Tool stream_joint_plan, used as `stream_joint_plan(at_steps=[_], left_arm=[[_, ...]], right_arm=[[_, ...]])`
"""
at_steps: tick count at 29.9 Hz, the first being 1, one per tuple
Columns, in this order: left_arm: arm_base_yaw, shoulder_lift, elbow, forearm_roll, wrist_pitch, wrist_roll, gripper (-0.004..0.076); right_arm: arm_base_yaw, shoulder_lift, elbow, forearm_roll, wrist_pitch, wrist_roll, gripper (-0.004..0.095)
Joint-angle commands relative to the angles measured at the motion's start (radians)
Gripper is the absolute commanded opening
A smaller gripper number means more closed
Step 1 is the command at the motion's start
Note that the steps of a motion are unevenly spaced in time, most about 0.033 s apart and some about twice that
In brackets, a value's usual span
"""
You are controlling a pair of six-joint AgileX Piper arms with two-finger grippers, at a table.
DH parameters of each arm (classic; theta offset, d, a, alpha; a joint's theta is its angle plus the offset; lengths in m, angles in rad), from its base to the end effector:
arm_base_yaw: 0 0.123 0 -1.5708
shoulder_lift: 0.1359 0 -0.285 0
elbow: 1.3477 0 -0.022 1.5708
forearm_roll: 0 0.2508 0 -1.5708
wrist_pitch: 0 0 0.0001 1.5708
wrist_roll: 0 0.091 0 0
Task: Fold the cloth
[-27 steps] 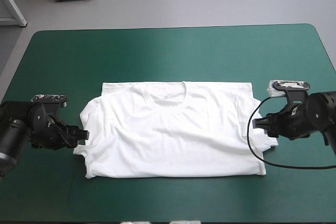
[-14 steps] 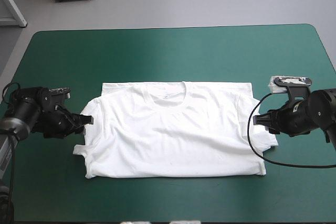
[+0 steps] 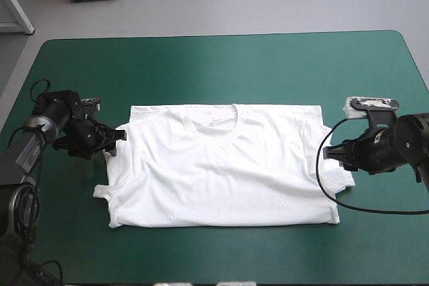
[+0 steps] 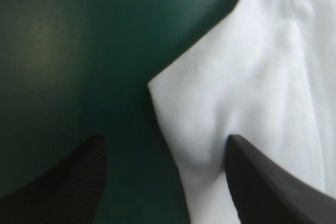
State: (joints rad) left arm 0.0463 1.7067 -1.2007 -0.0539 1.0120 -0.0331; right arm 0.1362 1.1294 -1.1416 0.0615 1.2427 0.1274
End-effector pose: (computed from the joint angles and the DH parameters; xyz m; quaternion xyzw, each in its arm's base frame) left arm 0.3271 0.0110 0.2256 -0.0522 0.9959 -0.0233 0.0701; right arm 0.1967 0.0323 0.3589 -0.0008 0.9768 0.0581 0.2062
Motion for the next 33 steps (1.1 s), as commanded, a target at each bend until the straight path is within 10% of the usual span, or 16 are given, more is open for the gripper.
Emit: stream_joint_plan(at_steps=[1, 5, 9, 33], left_arm=[[0.003, 0.013, -0.030, -0.011, -0.004, -0.004, 0.0471], [0.003, 0.031, -0.030, -0.008, -0.022, -0.011, 0.0362], [0.003, 0.029, -0.032, -0.008, -0.040, -0.011, -0.0003], [-0.283, -0.079, -0.128, -0.117, -0.004, -0.033, -0.0009]], right_arm=[[-0.010, -0.021, -0.032, -0.007, 0.008, 0.000, 0.0445], [-0.010, -0.021, -0.032, -0.007, 0.008, 0.006, 0.0442], [-0.010, -0.021, -0.032, -0.013, 0.008, 0.013, 0.0441], [-0.010, -0.021, -0.034, -0.012, 0.008, 0.034, 0.0427]])
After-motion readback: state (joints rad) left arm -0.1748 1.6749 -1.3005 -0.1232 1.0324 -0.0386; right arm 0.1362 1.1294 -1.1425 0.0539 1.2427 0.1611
